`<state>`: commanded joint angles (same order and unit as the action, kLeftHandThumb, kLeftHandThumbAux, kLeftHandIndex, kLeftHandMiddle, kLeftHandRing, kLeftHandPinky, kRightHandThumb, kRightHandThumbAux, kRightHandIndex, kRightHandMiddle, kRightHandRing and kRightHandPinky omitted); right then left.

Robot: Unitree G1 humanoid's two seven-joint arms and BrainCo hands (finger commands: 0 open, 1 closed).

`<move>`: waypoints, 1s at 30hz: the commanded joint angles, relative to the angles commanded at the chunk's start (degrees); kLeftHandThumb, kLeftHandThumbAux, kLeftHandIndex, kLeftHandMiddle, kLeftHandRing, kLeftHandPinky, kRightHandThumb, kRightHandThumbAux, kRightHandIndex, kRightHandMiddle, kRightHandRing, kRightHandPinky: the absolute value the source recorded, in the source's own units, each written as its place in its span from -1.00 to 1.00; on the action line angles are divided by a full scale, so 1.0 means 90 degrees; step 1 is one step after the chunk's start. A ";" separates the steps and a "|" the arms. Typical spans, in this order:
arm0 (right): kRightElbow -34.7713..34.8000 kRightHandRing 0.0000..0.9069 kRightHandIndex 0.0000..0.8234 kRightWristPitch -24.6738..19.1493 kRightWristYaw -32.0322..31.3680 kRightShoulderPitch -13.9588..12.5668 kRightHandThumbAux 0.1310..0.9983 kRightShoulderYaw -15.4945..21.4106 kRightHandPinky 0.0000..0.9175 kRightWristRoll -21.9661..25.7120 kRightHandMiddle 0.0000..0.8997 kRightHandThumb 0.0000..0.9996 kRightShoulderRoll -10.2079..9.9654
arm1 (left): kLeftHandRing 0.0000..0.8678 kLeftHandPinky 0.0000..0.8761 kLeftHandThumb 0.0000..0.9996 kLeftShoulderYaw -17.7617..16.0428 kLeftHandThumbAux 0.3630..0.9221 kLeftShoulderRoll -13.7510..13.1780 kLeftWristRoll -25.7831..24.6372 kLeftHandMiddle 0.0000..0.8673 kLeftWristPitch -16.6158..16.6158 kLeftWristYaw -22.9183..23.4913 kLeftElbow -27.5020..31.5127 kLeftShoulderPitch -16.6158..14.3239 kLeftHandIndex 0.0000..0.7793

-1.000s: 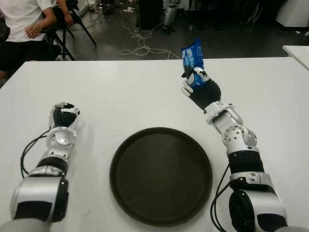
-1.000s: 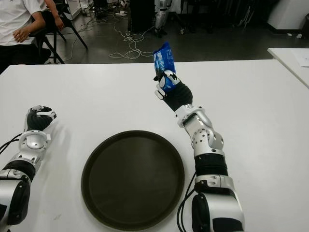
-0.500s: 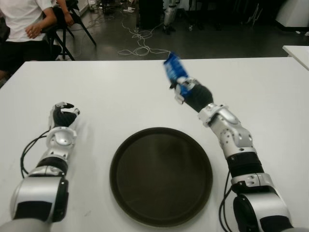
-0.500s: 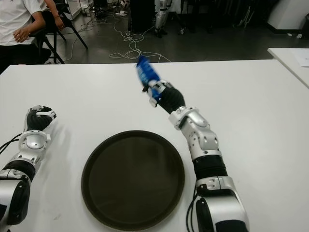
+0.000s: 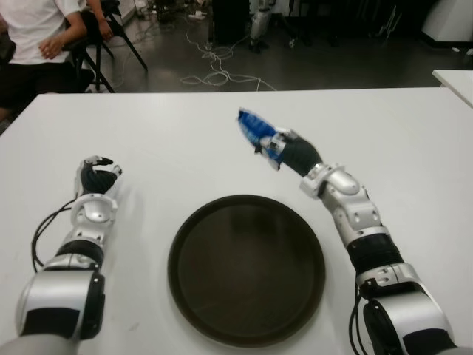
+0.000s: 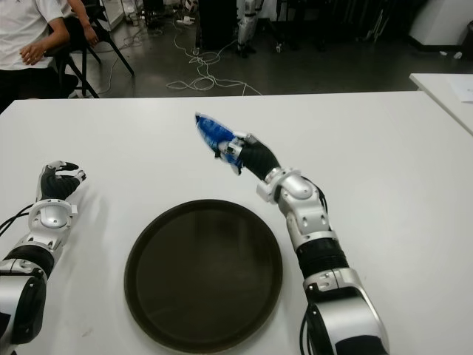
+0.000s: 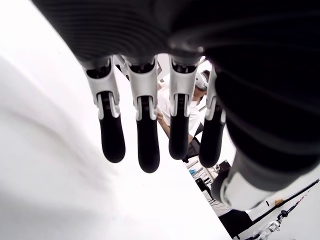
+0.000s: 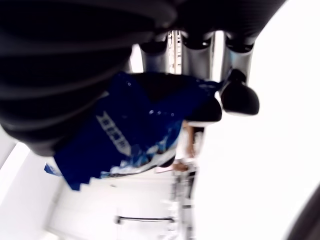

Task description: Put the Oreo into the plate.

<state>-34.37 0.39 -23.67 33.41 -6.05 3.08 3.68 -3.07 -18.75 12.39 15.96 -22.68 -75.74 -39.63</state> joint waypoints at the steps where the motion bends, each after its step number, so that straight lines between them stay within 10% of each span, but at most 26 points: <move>1: -0.0029 0.79 0.07 0.0076 0.0026 0.0007 0.34 -0.0077 0.77 -0.0138 0.81 0.42 0.0038 | -0.24 -0.17 0.36 0.0002 0.27 -0.0001 0.0009 -0.33 -0.0007 -0.0004 -0.0001 -0.0001 0.03; 30: 0.0002 0.82 0.07 0.1693 0.0070 -0.0037 0.35 -0.1570 0.78 -0.2456 0.82 0.42 0.0964 | -0.26 -0.18 0.36 -0.0003 0.27 0.0004 0.0012 -0.36 -0.0009 0.0061 -0.0004 -0.0004 0.02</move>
<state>-34.36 15.62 -23.04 33.08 -20.18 -19.02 12.36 -3.09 -18.72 12.49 15.87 -22.13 -75.78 -39.67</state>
